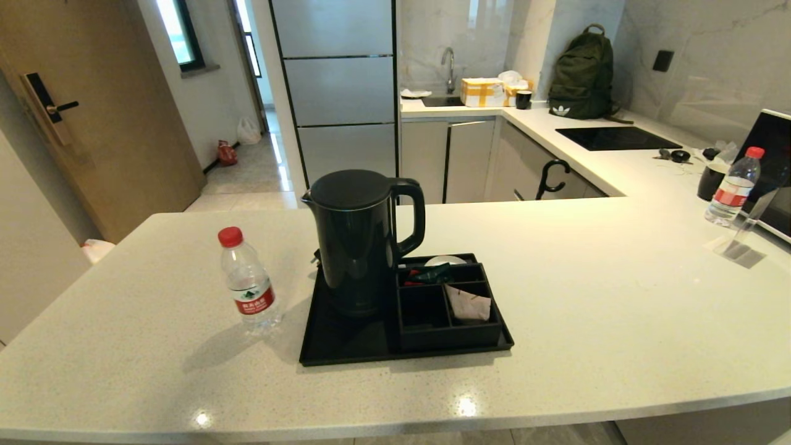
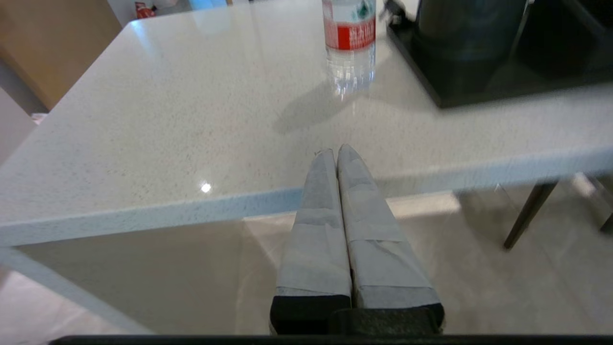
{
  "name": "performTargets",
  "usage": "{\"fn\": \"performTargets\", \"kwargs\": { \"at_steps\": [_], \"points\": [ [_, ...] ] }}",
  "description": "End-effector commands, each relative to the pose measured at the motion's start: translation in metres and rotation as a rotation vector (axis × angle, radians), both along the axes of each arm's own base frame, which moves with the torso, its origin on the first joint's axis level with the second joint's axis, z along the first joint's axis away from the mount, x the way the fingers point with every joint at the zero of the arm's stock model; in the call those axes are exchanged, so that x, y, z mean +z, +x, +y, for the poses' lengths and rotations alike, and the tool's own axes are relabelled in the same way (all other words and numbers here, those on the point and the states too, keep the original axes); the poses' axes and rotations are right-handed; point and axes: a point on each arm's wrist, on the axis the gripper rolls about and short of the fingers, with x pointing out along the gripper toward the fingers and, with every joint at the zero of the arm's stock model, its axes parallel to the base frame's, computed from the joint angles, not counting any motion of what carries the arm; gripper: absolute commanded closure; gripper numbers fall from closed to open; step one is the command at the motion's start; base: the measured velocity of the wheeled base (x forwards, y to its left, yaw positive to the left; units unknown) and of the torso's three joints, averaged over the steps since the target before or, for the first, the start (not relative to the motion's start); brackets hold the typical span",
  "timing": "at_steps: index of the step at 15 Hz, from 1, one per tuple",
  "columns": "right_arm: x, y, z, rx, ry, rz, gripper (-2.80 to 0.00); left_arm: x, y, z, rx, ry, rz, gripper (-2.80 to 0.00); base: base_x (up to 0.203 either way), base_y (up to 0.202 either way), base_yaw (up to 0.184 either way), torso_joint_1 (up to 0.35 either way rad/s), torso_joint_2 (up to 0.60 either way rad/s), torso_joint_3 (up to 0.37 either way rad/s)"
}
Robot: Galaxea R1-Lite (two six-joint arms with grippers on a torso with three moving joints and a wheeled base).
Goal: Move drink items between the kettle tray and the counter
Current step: Return the bottled water to its original position
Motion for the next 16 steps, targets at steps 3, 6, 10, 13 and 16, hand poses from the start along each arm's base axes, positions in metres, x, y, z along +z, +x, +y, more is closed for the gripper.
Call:
{"fn": "performTargets", "kwargs": {
  "at_steps": [3,6,10,13,16],
  "points": [
    [-0.004,0.0,0.0,0.006,0.0,-0.005,0.0,0.003,0.001,0.0,0.0,0.007,0.031,0.0,0.0,0.0,0.0,0.0,0.0,0.0],
    [-0.004,0.0,0.0,0.006,0.0,-0.005,0.0,0.003,0.001,0.0,0.0,0.007,0.031,0.0,0.0,0.0,0.0,0.0,0.0,0.0],
    [-0.004,0.0,0.0,0.006,0.0,-0.005,0.0,0.075,0.007,-0.001,-0.039,-0.101,0.015,0.0,0.0,0.0,0.0,0.0,0.0,0.0],
    [-0.004,0.0,0.0,0.007,0.0,-0.005,0.0,0.155,0.074,-0.002,-0.045,-0.169,0.251,0.0,0.0,0.0,0.0,0.0,0.0,0.0],
    [-0.004,0.0,0.0,0.007,0.0,-0.005,0.0,0.18,0.163,-0.003,-0.051,-0.229,0.564,0.0,0.0,0.0,0.0,0.0,0.0,0.0]
  ]
}}
